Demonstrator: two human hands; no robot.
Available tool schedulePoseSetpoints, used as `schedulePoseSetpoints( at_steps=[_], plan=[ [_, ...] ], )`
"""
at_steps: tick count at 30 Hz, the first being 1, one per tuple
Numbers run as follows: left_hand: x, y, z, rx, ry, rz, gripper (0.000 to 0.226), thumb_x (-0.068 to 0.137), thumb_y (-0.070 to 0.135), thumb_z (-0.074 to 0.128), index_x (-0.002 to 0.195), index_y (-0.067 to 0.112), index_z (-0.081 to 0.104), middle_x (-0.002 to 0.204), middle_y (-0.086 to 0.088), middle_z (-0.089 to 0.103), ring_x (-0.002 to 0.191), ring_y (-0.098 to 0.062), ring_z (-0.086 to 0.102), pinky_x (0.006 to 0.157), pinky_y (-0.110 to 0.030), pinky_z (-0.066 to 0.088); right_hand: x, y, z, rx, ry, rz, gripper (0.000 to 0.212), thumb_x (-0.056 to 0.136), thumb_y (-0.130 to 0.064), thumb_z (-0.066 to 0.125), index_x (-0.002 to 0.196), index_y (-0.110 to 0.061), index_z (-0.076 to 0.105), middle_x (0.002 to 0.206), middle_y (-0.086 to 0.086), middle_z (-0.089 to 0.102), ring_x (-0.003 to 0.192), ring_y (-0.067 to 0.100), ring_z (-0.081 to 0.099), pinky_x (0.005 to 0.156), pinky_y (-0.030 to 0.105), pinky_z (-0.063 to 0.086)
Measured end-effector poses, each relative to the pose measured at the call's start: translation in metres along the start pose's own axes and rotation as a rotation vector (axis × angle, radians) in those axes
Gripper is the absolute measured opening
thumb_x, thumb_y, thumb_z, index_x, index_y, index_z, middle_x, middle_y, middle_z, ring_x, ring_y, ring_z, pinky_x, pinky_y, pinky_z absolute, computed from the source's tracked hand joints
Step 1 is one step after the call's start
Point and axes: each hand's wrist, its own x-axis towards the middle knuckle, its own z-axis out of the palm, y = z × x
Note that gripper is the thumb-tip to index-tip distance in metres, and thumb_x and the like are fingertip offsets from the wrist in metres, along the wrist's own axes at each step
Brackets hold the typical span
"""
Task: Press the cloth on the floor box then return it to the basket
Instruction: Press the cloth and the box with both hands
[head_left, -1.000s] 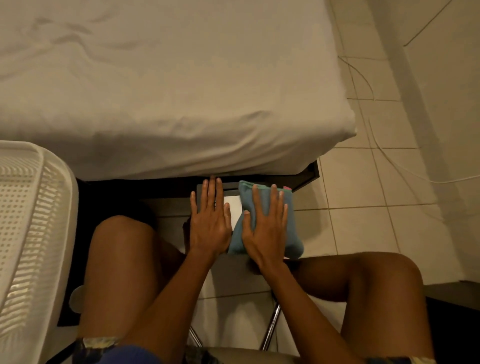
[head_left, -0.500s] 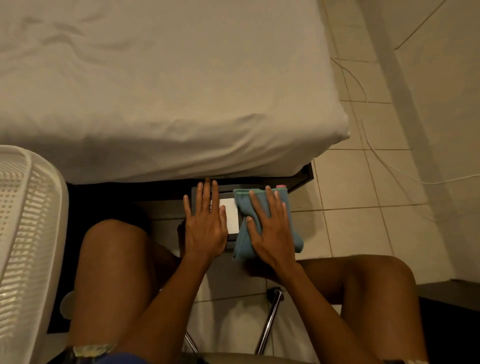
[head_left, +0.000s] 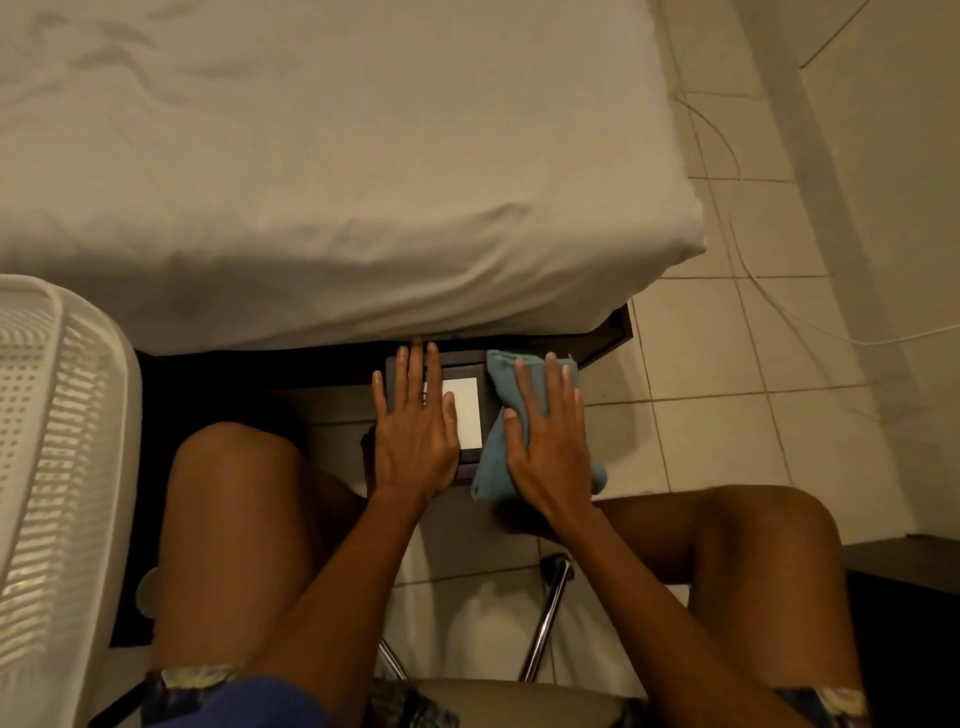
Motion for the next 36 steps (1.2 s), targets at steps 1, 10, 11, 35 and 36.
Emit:
schedulePoseSetpoints(
  at_steps=[1, 10, 11, 35, 36],
  plan=[
    [0.0, 0.0, 0.0, -0.003, 0.001, -0.003, 0.061, 0.102, 0.039, 0.008, 0.157, 0.017, -0.006, 0.167, -0.007, -0.001, 0.154, -0.019, -0.003, 0.125, -0.045, -0.003, -0.009, 0.001, 0.002, -0.027, -0.031, -0.063, 0.064, 0.101, -0.045, 0.036, 0.158, -0.03, 0.011, 0.167, 0.006, 0.004, 0.155, 0.024, 0.002, 0.125, 0.047, 0.005],
    [0.0, 0.001, -0.002, 0.013, -0.004, 0.004, 0.059, 0.104, 0.036, 0.011, 0.157, 0.015, -0.002, 0.167, -0.008, 0.001, 0.154, -0.021, -0.001, 0.125, -0.047, 0.006, 0.037, -0.018, 0.0, -0.102, -0.04, -0.003, 0.061, 0.103, -0.05, 0.023, 0.158, -0.032, 0.006, 0.167, 0.01, 0.006, 0.154, 0.024, -0.003, 0.125, 0.049, 0.006],
    [0.0, 0.0, -0.003, 0.004, -0.011, 0.007, 0.059, 0.104, 0.037, 0.01, 0.157, 0.015, -0.002, 0.167, -0.007, 0.001, 0.154, -0.02, -0.002, 0.125, -0.047, 0.006, 0.034, -0.017, 0.0, -0.107, -0.036, 0.016, 0.061, 0.103, -0.051, 0.022, 0.158, -0.032, 0.004, 0.167, 0.009, 0.003, 0.154, 0.024, -0.004, 0.125, 0.05, 0.005],
    [-0.002, 0.001, -0.004, -0.056, -0.046, -0.017, 0.059, 0.104, 0.036, 0.013, 0.157, 0.019, -0.006, 0.167, -0.002, -0.008, 0.153, -0.016, -0.008, 0.126, -0.046, 0.004, 0.034, -0.015, 0.003, -0.09, -0.038, 0.03, 0.061, 0.104, -0.042, 0.021, 0.159, -0.026, -0.001, 0.167, 0.007, -0.005, 0.154, 0.026, -0.009, 0.124, 0.05, 0.0],
    [-0.002, 0.0, -0.004, -0.057, -0.047, -0.017, 0.059, 0.104, 0.036, 0.014, 0.157, 0.02, -0.006, 0.167, -0.002, -0.007, 0.153, -0.016, -0.008, 0.126, -0.046, 0.004, 0.024, -0.016, 0.003, -0.087, -0.044, 0.015, 0.061, 0.105, -0.042, 0.021, 0.159, -0.026, -0.001, 0.167, 0.006, -0.007, 0.154, 0.025, -0.011, 0.124, 0.05, -0.001]
  ],
)
